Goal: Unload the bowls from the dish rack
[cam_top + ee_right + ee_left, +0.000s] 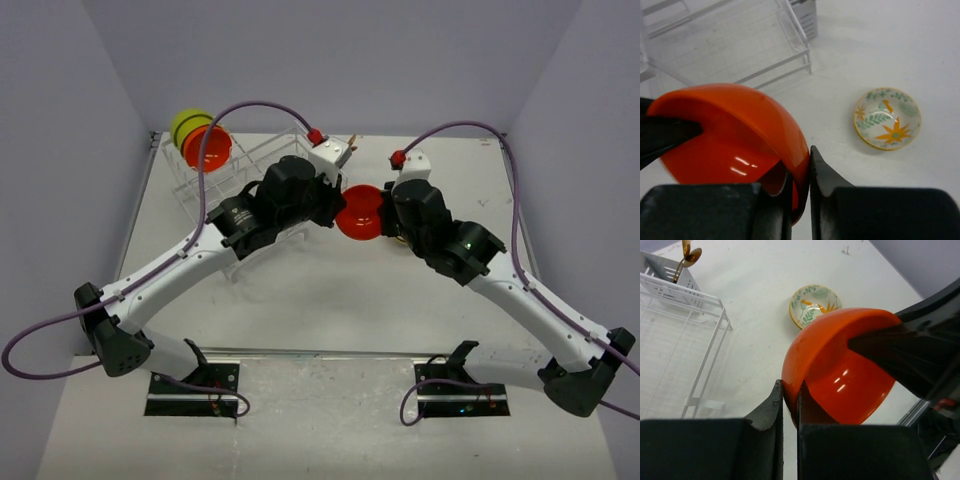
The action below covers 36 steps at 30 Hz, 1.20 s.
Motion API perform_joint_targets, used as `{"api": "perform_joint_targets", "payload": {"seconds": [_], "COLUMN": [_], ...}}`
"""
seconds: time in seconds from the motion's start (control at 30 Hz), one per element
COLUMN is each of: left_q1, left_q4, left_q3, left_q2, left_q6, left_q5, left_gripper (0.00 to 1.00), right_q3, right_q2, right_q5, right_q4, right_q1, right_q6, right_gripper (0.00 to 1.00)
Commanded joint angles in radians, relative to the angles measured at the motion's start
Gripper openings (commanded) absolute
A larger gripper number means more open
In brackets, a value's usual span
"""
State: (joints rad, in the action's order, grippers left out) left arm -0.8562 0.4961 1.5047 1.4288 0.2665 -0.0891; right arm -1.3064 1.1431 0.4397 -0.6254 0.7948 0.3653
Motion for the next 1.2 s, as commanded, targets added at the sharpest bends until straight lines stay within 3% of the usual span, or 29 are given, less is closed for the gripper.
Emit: {"api": "perform_joint_targets", "payload": {"seconds": [0.0, 0.13, 0.17, 0.2, 0.23, 0.33, 0.43, 0.53, 0.57, 0.7, 0.8, 0.87, 0.9, 0.97, 1.07, 1.17], "left_q1": [-0.015, -0.017, -0.017, -0.017, -0.017, -0.017, -0.015, -0.006, 0.031, 0.216, 0.272, 0.284, 0.299, 0.309, 0.31, 0.31], "left_q4": [-0.074, -0.073, -0.067, -0.057, -0.038, 0.05, 0.146, 0.205, 0.225, 0.236, 0.24, 0.237, 0.227, 0.208, 0.193, 0.124], "left_q3": [-0.004, -0.005, -0.001, 0.006, 0.009, 0.041, 0.097, 0.129, 0.14, 0.154, 0.149, 0.137, 0.128, 0.091, 0.028, -0.035], "left_q2": [-0.027, -0.03, -0.033, -0.036, -0.047, -0.102, -0.171, -0.215, -0.22, -0.243, -0.258, -0.263, -0.261, -0.254, -0.229, -0.206], "left_q6": [0.016, 0.019, 0.02, 0.013, 0.004, -0.015, -0.033, -0.039, -0.039, -0.05, -0.067, -0.078, -0.084, -0.124, -0.22, -0.338], "left_q5": [-0.011, -0.017, -0.029, -0.037, -0.043, -0.202, -0.444, -0.795, -0.826, -0.714, -0.673, -0.657, -0.649, -0.635, -0.676, -0.745], "left_gripper": [0.0, 0.0, 0.05, 0.27, 0.99, 1.0, 1.0, 1.0, 1.0, 1.0, 1.0, 1.0, 1.0, 1.0, 1.0, 1.0], "right_q3": [0.045, 0.094, 0.104, 0.116, 0.14, 0.206, 0.26, 0.259, 0.245, 0.217, 0.205, 0.205, 0.208, 0.216, 0.229, 0.216], "right_q2": [-0.017, -0.02, -0.022, -0.022, -0.022, 0.007, 0.101, 0.243, 0.312, 0.435, 0.492, 0.513, 0.532, 0.534, 0.459, 0.296], "right_q5": [0.136, 0.093, 0.082, 0.074, 0.074, -0.031, -0.206, -0.278, -0.339, -0.38, -0.398, -0.403, -0.403, -0.397, -0.323, -0.221], "right_q4": [0.007, 0.035, 0.041, 0.046, 0.046, 0.046, 0.059, 0.087, 0.104, 0.122, 0.132, 0.138, 0.138, 0.133, 0.08, -0.029], "right_q1": [-0.003, 0.0, 0.0, 0.0, -0.009, -0.087, -0.166, -0.189, -0.207, -0.224, -0.226, -0.23, -0.233, -0.232, -0.227, -0.204], "right_q6": [0.011, 0.037, 0.047, 0.056, 0.064, 0.102, 0.123, 0.113, 0.11, 0.11, 0.113, 0.121, 0.132, 0.141, 0.159, 0.164], "right_gripper": [0.0, 0.0, 0.0, 0.0, 0.0, 0.0, 0.0, 0.0, 0.0, 0.05, 0.09, 0.24, 0.39, 0.56, 0.7, 0.77]}}
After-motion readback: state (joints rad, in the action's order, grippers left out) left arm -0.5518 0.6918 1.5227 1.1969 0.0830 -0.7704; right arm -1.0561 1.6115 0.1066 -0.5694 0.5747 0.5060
